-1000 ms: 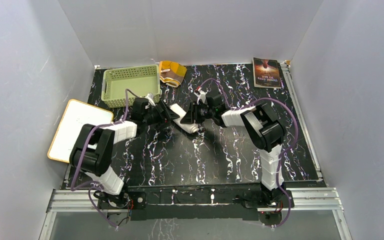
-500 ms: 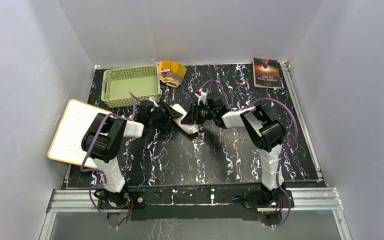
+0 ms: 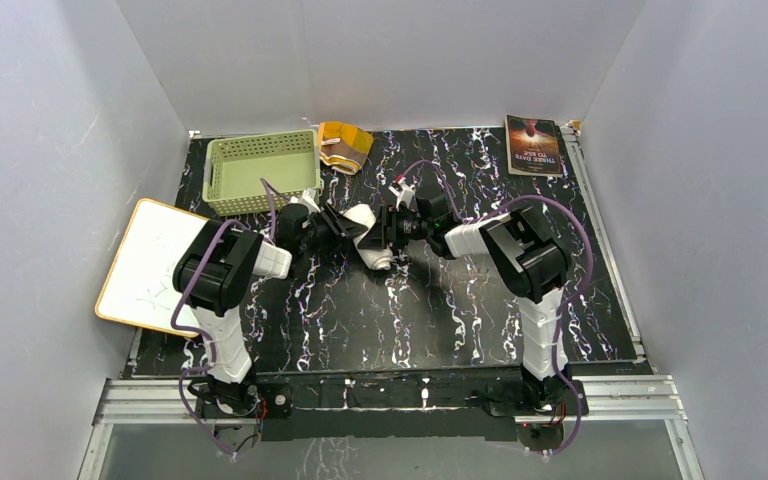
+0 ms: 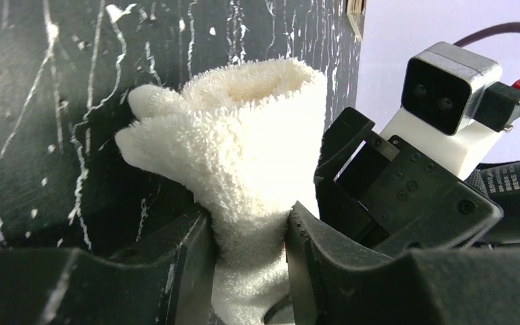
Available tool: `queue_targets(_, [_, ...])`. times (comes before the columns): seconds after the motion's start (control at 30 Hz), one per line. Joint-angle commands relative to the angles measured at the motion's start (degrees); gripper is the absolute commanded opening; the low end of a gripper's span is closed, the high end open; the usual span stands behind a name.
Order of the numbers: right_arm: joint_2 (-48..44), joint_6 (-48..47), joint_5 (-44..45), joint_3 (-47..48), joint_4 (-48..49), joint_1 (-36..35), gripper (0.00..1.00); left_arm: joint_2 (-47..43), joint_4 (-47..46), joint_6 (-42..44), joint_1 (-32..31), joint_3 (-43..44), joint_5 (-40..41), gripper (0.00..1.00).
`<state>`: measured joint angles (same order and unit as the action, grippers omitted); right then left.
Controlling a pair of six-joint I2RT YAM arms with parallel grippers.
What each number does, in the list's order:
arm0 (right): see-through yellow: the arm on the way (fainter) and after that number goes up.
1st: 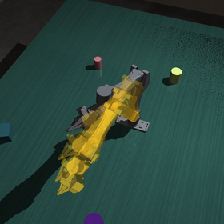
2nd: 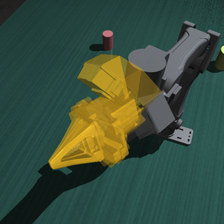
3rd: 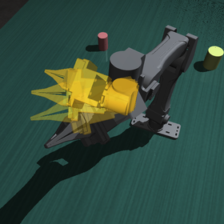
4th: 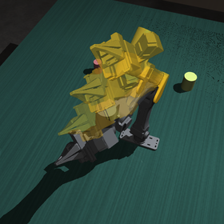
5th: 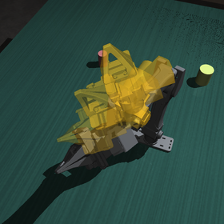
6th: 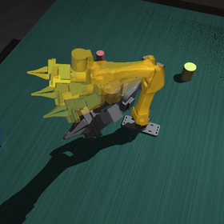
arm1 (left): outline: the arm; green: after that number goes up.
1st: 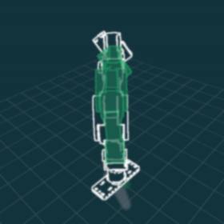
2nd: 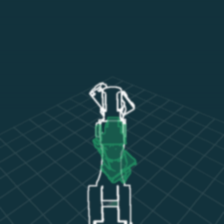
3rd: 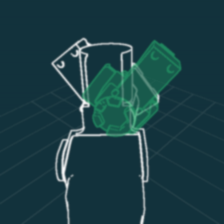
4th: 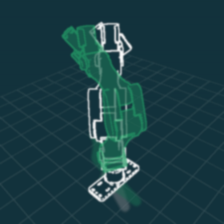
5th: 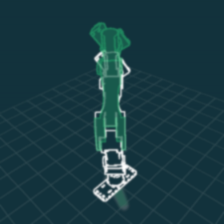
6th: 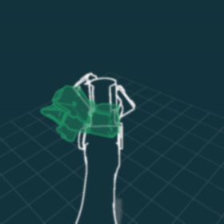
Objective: Roll the towels
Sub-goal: Pick up the towel at the center of the board.
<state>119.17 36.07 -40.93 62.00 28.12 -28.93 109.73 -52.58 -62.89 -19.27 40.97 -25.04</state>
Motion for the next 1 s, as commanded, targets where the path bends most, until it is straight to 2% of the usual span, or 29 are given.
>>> queue_targets(0.0, [-4.04,-1.97,-8.11,-0.48,4.63,-0.83,0.58,-2.28,-3.5,8.99,-0.48,4.9,-5.47,0.33])
queue_targets(0.07, [-5.96,-2.97,-8.72,-0.82,4.01,-0.46,0.64,-3.65,-1.54,13.09,-0.22,7.35,-8.95,0.3])
queue_targets(0.13, [-8.0,-3.36,-8.5,-1.84,4.03,0.61,0.76,-4.87,1.25,16.75,0.24,9.6,-12.31,0.22])
queue_targets(0.2, [-10.36,-2.98,-7.74,-3.39,4.86,2.49,0.82,-6.04,3.34,19.06,1.29,10.99,-14.51,0.16])
queue_targets(0.4, [-18.15,-1.23,-4.83,-10.27,9.23,10.18,0.91,-7.96,9.63,22.4,5.39,16.23,-22.85,0.14])
queue_targets(0.43, [-19.86,-1.37,-4.19,-11.31,9.31,11.35,0.97,-8.48,11.48,23.36,5.89,17.66,-23.95,0.14])
queue_targets(0.63, [-28.02,-5.86,-1.47,-14.59,5.55,13.61,0.98,-9.42,32.57,32.13,10.99,31.06,-27.59,0.13])
queue_targets(0.83, [-31.34,-7.23,-3.08,-16.76,3.88,13.55,0.98,-2.19,42.26,31.0,20.18,45.23,-35.94,0.12])
queue_targets(0.97, [-32.77,-7.58,-4.01,-18.3,3.87,13.23,0.98,5.37,48.71,30.18,25.27,55.82,-36.73,0.09])
